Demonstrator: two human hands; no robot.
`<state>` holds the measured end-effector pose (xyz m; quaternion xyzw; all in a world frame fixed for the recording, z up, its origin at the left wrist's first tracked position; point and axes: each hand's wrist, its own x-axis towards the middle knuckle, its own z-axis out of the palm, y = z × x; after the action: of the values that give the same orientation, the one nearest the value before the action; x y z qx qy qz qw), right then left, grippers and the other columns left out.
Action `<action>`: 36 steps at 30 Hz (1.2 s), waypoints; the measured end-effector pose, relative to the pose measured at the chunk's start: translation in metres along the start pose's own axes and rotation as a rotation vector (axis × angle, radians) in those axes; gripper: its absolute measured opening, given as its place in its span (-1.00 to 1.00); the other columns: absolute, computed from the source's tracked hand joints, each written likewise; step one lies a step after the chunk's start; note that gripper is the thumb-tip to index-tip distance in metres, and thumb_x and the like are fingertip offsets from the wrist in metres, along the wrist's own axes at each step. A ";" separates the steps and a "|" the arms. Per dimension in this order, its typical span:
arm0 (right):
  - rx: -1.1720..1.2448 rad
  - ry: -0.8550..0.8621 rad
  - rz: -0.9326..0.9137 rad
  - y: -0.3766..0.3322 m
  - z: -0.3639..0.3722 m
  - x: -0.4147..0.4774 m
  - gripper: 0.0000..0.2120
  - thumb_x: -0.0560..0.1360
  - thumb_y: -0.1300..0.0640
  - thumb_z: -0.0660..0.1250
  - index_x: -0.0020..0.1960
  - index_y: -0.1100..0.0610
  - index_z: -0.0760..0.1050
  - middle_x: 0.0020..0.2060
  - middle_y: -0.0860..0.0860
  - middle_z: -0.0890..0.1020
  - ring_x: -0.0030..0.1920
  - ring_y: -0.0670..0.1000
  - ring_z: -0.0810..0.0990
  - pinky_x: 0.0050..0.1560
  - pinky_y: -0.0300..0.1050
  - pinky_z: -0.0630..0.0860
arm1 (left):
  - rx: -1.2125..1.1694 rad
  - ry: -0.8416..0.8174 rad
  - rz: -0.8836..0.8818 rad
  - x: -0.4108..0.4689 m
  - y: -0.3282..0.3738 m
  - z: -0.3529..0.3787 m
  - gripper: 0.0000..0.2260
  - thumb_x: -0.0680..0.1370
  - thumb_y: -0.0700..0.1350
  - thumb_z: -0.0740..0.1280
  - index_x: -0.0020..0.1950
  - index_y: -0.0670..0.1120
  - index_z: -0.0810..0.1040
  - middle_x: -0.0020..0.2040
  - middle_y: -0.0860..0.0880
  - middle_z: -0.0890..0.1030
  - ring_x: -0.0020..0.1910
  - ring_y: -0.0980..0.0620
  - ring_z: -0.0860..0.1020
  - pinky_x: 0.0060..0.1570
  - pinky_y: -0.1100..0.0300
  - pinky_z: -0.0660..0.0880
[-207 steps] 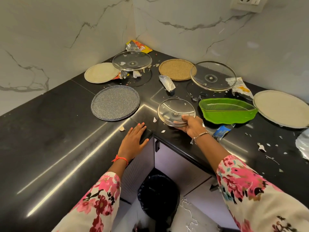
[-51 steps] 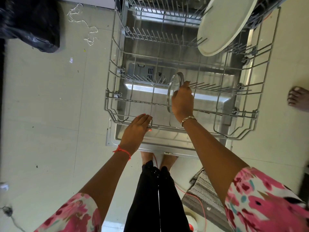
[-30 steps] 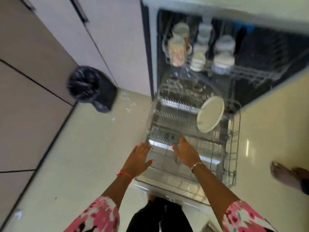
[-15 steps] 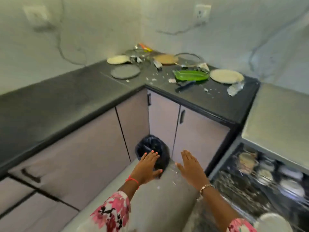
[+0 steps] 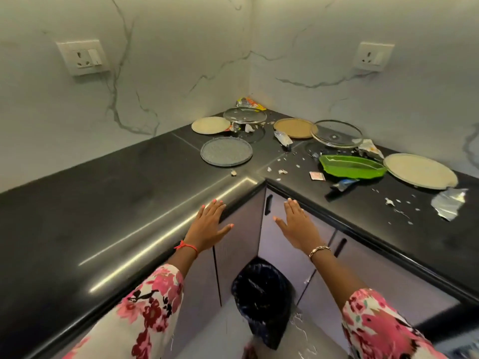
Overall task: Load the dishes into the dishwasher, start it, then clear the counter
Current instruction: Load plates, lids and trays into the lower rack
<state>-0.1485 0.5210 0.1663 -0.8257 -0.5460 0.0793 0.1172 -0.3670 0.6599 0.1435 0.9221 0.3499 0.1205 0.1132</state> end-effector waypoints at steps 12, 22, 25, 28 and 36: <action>0.272 -0.005 0.088 0.006 -0.019 0.274 -0.56 0.60 -0.07 0.07 0.24 0.29 0.33 0.20 0.21 0.43 0.24 0.18 0.40 0.22 0.01 0.31 | -0.014 -0.008 -0.192 0.230 -0.121 -0.009 -0.37 0.57 0.20 0.11 0.51 -0.14 0.09 0.53 -0.08 0.08 0.52 0.00 -0.02 0.46 0.04 -0.12; 0.990 0.102 0.455 -0.006 -0.032 0.492 -0.63 0.57 -0.04 0.20 -0.24 0.23 0.39 -0.28 0.21 0.49 -0.37 0.10 0.49 -0.37 0.05 0.52 | -0.052 -0.037 -0.263 0.387 -0.236 -0.010 -0.45 0.60 0.10 0.14 0.51 -0.13 0.12 0.53 -0.07 0.11 0.51 -0.01 0.01 0.47 0.03 -0.09; 1.225 0.076 0.586 -0.008 -0.028 0.549 -0.58 0.56 -0.03 0.23 0.10 0.35 0.42 -0.15 0.30 0.55 -0.30 0.16 0.59 -0.45 -0.07 0.58 | -0.080 -0.065 -0.298 0.418 -0.263 -0.002 -0.45 0.60 0.09 0.15 0.51 -0.13 0.13 0.53 -0.09 0.10 0.51 -0.02 0.03 0.47 0.03 -0.07; 1.429 0.046 0.690 -0.010 -0.023 0.592 -0.52 0.55 0.02 0.26 0.30 0.35 0.30 0.06 0.38 0.53 -0.08 0.29 0.62 -0.28 0.07 0.62 | -0.071 -0.039 -0.325 0.432 -0.277 0.010 -0.44 0.59 0.09 0.16 0.50 -0.14 0.14 0.52 -0.08 0.12 0.51 -0.02 0.05 0.47 0.03 -0.05; 1.622 -0.034 0.873 -0.012 -0.003 0.652 -0.62 0.49 0.26 0.31 0.28 0.26 0.34 0.15 0.22 0.57 -0.06 0.22 0.61 -0.50 0.03 0.53 | -0.051 0.105 -0.315 0.434 -0.285 0.025 -0.25 0.42 0.34 -0.05 0.48 -0.07 0.20 0.50 -0.02 0.20 0.48 0.05 0.13 0.45 0.12 -0.04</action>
<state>0.0971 1.1256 0.1703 -0.6222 0.0353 0.4870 0.6119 -0.2211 1.1566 0.0985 0.8452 0.4922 0.1582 0.1356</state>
